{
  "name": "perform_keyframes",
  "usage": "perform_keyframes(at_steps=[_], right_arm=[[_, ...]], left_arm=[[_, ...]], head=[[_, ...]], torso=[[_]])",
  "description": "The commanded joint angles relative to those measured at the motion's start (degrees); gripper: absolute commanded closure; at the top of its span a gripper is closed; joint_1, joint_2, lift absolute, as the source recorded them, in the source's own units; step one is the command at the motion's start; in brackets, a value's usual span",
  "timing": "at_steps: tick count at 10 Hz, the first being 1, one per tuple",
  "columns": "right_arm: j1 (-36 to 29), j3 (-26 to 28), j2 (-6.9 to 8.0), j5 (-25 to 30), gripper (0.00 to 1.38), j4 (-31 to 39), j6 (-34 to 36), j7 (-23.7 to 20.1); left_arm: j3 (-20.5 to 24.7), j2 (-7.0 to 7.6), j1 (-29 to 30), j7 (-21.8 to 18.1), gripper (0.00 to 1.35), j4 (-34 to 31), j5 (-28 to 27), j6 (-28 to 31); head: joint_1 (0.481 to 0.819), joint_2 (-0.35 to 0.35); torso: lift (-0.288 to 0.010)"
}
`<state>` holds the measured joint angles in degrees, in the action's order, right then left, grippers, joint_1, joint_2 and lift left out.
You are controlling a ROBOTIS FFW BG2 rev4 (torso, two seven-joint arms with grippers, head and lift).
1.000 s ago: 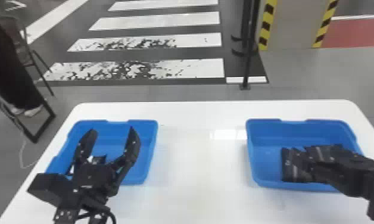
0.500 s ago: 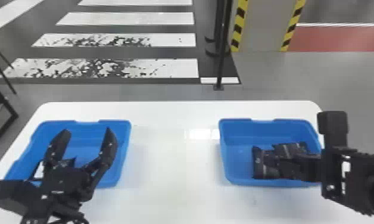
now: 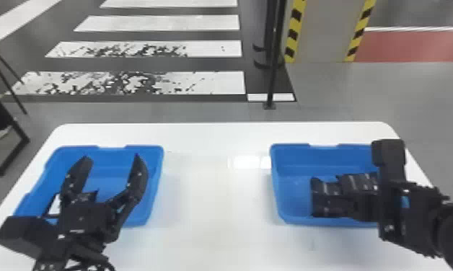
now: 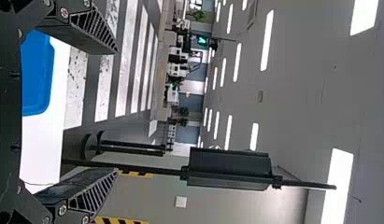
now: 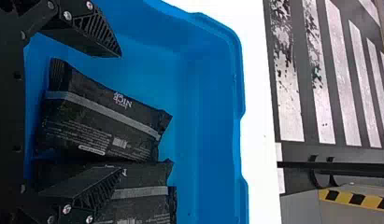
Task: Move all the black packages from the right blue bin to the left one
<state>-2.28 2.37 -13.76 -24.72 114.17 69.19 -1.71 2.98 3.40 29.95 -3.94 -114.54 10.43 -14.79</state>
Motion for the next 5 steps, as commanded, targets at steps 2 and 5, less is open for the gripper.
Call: perform_keyframes(at_steps=[2, 5], right_arm=[[0.0, -0.2, 0.23, -0.3, 0.17, -1.5, -1.1, 0.8], [0.9, -0.4, 0.31, -0.3, 0.30, -4.6, -1.7, 1.3]], left_arm=[[0.1, -0.06, 0.0, 0.0, 0.15, 0.0, 0.0, -0.3], [0.1, 0.03, 0.0, 0.0, 0.15, 0.0, -0.4, -0.5]], head=[[0.695, 0.037], [0.695, 0.034]], torso=[[-0.132], [-0.132]])
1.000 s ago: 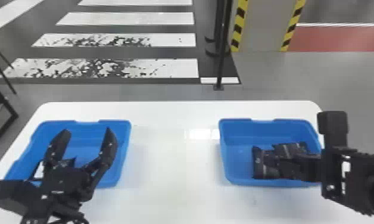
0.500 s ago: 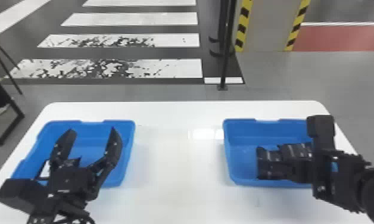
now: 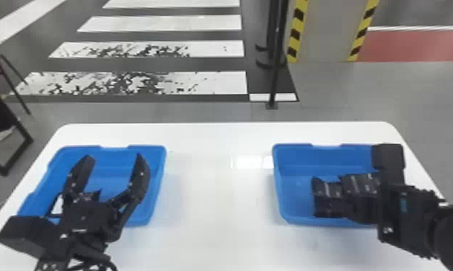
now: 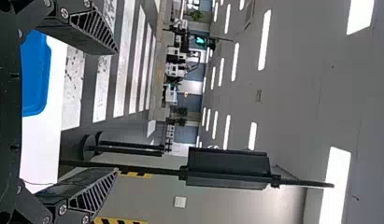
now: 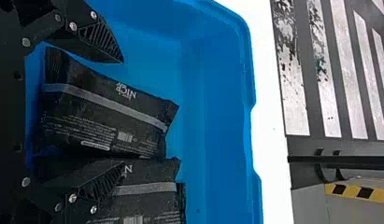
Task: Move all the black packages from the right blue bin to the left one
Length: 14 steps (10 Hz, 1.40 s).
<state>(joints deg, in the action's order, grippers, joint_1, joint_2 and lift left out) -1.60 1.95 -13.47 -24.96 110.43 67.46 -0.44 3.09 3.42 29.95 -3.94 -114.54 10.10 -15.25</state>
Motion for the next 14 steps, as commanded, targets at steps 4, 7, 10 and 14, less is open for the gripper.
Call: perform_keyframes(at_steps=[4, 7, 10, 14], right_arm=[[1.0, -0.1, 0.03, -2.8, 0.62, -3.8, 1.0, -0.1], [0.5, -1.1, -0.15, -4.5, 1.11, -0.7, -0.8, -0.2], [-1.5, -1.1, -0.32, -4.9, 1.11, 0.3, -8.5, -2.8], [-2.9, -1.6, -1.03, -10.7, 1.11, -1.8, -28.2, -17.5]], left_arm=[[0.0, 0.10, -0.1, 0.0, 0.16, 0.0, -0.3, -0.5], [-0.1, 0.18, -0.1, 0.0, 0.16, 0.0, -0.4, -0.8], [-0.2, 0.27, -0.1, 0.1, 0.16, 0.0, 0.0, -1.5], [-4.3, 1.15, -0.4, 0.0, 0.15, 0.0, 10.1, -2.6]], head=[[0.695, 0.035], [0.695, 0.051], [0.695, 0.070], [0.695, 0.102]], torso=[[-0.132], [-0.132], [-0.132], [-0.132]])
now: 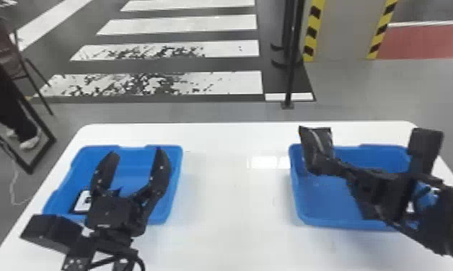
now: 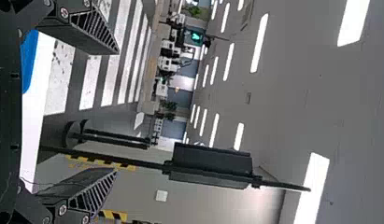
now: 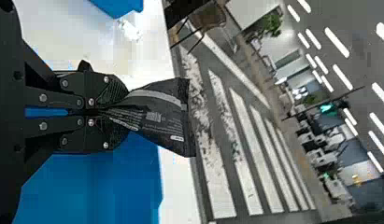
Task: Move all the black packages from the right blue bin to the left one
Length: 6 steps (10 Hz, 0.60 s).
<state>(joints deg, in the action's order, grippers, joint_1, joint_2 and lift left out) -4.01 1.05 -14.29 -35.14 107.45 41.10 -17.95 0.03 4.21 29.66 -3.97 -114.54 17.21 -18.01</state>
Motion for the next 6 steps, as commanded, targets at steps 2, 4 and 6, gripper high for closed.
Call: perform_keyframes(at_steps=[2, 4, 6], right_arm=[[-0.1, -6.4, -1.79, -4.7, 1.11, 1.3, -6.9, -4.6], [0.9, -12.1, -2.85, -6.8, 1.11, 1.6, -8.2, -5.6], [2.0, -15.9, -3.20, -8.8, 1.11, 0.9, -8.2, -5.5]], left_arm=[[-4.3, 0.97, -1.5, -2.3, 0.15, -0.1, 15.0, 0.8], [-6.0, 1.59, -2.2, -3.6, 0.16, -1.7, 21.1, 3.9], [-6.9, 2.11, -2.9, -5.1, 0.16, -3.4, 18.4, 8.6]], head=[[0.695, 0.112], [0.695, 0.159], [0.695, 0.187]], torso=[[-0.132], [-0.132], [-0.132]])
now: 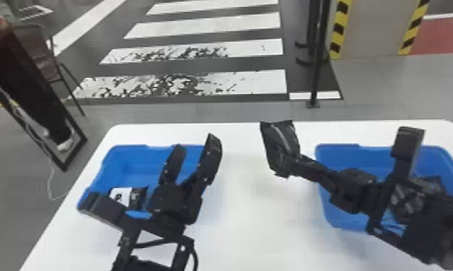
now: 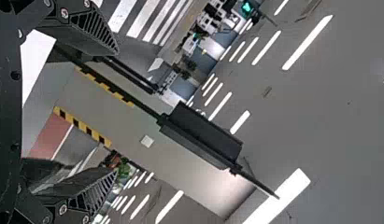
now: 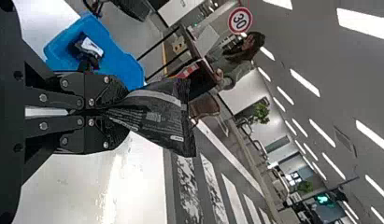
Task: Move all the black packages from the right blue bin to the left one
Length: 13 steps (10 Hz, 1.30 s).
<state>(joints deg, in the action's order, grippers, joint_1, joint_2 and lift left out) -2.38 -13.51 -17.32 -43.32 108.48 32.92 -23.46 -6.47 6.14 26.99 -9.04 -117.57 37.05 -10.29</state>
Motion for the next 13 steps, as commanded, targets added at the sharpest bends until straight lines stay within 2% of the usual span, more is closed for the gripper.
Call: perform_keyframes(at_steps=[1, 3, 6, 11, 12, 13], right_arm=[[1.4, -3.5, -0.26, -1.8, 1.11, -0.1, 0.0, 0.1], [2.5, -7.6, -0.35, -3.6, 1.11, -0.4, 0.0, 0.8], [4.2, -10.6, -0.52, -4.9, 1.11, -0.7, -1.3, 0.9], [6.9, -15.4, -0.79, -7.2, 1.11, -2.4, -2.8, 1.3], [7.2, -16.2, -0.87, -7.6, 1.11, -2.7, -2.8, 1.3], [7.4, -16.9, -1.05, -7.9, 1.11, -2.7, -2.8, 1.3]], left_arm=[[-0.5, 0.10, -0.8, 0.0, 0.16, -0.5, -5.9, 1.0], [1.2, -0.07, -0.6, 0.0, 0.16, -0.5, -10.7, 2.8], [1.1, -0.16, -0.7, 0.0, 0.16, -0.5, -10.5, 5.2], [-0.7, 0.19, -1.3, -0.9, 0.16, -0.9, -8.7, 6.6], [-0.7, 0.19, -1.3, -0.9, 0.19, -0.9, -8.3, 7.5], [-0.5, 0.19, -1.1, -1.0, 0.41, -0.8, -7.8, 6.9]], head=[[0.695, 0.189], [0.695, 0.216], [0.695, 0.268], [0.695, 0.279], [0.695, 0.284], [0.695, 0.289]], torso=[[-0.132], [-0.132], [-0.132], [-0.132], [-0.132], [-0.132]])
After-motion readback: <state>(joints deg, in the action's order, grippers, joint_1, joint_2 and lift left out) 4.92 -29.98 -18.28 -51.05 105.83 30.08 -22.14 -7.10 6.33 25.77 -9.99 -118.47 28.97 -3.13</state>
